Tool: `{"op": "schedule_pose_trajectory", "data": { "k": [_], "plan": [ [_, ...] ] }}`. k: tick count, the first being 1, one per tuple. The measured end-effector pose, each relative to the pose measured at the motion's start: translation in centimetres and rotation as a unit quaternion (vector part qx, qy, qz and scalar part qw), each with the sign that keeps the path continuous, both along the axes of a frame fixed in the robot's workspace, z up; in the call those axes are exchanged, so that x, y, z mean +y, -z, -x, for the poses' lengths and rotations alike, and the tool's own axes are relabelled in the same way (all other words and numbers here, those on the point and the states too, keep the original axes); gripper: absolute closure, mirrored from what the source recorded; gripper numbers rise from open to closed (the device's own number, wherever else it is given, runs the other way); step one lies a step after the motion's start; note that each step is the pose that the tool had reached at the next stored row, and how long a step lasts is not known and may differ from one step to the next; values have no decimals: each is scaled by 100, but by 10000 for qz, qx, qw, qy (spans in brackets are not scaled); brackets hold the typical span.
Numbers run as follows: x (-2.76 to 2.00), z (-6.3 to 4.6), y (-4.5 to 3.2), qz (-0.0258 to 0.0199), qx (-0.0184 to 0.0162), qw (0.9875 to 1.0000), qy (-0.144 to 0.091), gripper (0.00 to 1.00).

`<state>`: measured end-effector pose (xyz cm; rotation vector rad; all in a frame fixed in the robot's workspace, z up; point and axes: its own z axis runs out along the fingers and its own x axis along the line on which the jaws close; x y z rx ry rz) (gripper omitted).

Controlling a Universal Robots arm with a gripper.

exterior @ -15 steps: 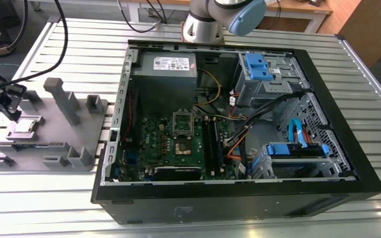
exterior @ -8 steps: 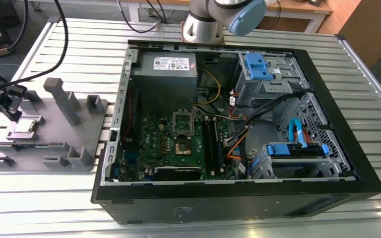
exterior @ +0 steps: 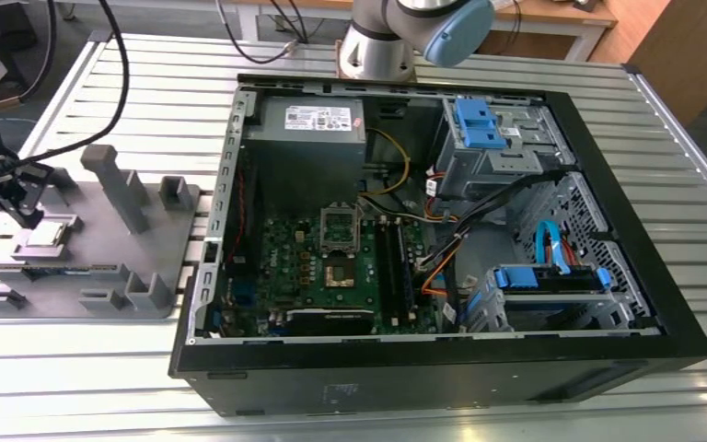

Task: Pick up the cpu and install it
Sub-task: 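Pick up the cpu and move it towards the insertion slot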

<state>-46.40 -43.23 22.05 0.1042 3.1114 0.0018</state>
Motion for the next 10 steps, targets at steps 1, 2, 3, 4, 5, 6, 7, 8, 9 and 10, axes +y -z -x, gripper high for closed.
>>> {"op": "schedule_pose_trajectory", "data": {
  "k": [1,2,3,4,5,6,7,8,9,10],
  "plan": [
    [0,3,10,0,0,10000,0,89],
    [0,6,17,1,1,10000,0,89],
    [0,8,24,1,1,10000,0,89],
    [0,10,29,0,0,10000,-1,89],
    [0,10,33,0,-1,10000,-1,89],
    [0,11,38,0,-2,10000,-1,89],
    [0,11,47,-1,-3,10000,-1,89],
    [0,11,57,-1,-4,10000,-1,89],
    [0,14,67,1,-6,10000,-2,89],
    [0,18,76,0,-12,10000,-2,89]
  ]
}}
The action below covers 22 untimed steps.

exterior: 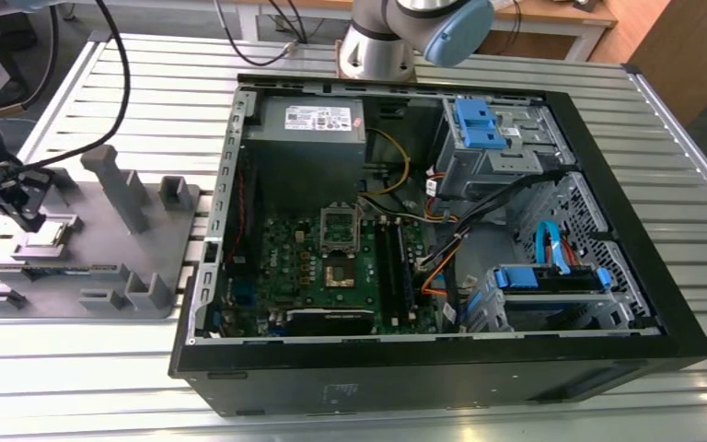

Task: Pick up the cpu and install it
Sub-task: 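Pick up the cpu and move it towards the insertion slot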

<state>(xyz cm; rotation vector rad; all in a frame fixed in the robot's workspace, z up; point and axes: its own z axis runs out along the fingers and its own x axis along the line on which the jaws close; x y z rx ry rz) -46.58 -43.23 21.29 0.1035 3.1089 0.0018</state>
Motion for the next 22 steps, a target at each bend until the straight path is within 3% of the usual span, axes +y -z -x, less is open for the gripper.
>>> {"op": "schedule_pose_trajectory", "data": {
  "k": [4,17,19,20,21,22],
  "plan": [
    [-1,7,17,-1,-20,10000,-3,89],
    [0,8,18,-1,-22,10000,-2,89],
    [0,8,18,-1,-23,10000,-2,77],
    [0,8,18,-1,-23,10000,-2,77],
    [0,8,18,-1,-23,10000,-2,65],
    [0,8,18,-1,-23,10000,-2,65]
  ]
}}
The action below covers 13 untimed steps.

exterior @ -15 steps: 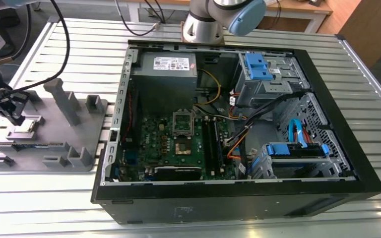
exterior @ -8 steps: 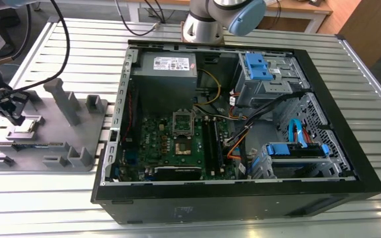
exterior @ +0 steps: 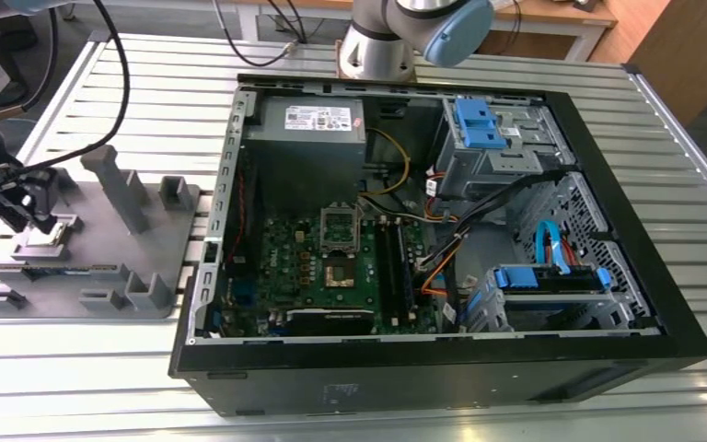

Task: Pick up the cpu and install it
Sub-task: 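Pick up the cpu and move it towards the insertion slot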

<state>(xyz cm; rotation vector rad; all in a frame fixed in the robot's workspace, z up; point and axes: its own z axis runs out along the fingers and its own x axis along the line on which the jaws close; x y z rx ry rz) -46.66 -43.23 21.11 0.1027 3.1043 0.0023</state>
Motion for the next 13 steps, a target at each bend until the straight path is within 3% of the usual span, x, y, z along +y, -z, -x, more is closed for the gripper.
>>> {"op": "schedule_pose_trajectory", "data": {
  "k": [6,13],
  "plan": [
    [0,0,0,0,-1,10000,0,41],
    [0,0,49,0,-18,10000,-3,41]
  ]
}}
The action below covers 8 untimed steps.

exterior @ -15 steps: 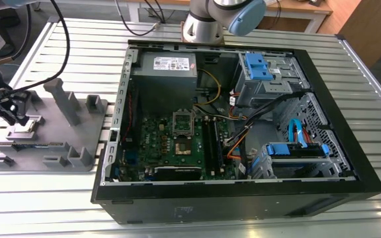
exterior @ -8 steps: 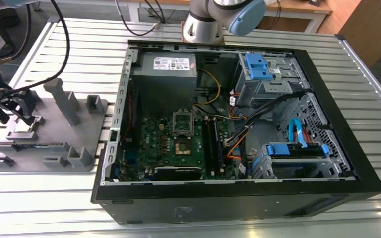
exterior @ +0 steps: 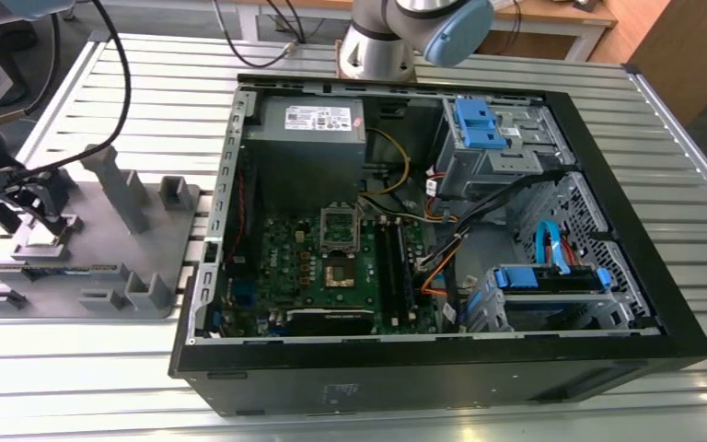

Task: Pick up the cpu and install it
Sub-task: 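Pick up the cpu and move it towards the insertion slot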

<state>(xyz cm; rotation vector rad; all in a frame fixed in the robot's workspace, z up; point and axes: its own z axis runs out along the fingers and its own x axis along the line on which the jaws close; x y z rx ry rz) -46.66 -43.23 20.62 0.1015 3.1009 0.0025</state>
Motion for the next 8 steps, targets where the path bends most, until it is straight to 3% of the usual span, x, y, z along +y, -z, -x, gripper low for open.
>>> {"op": "schedule_pose_trajectory", "data": {
  "k": [8],
  "plan": [
    [17,2,108,0,-12,10000,-24,41]
  ]
}}
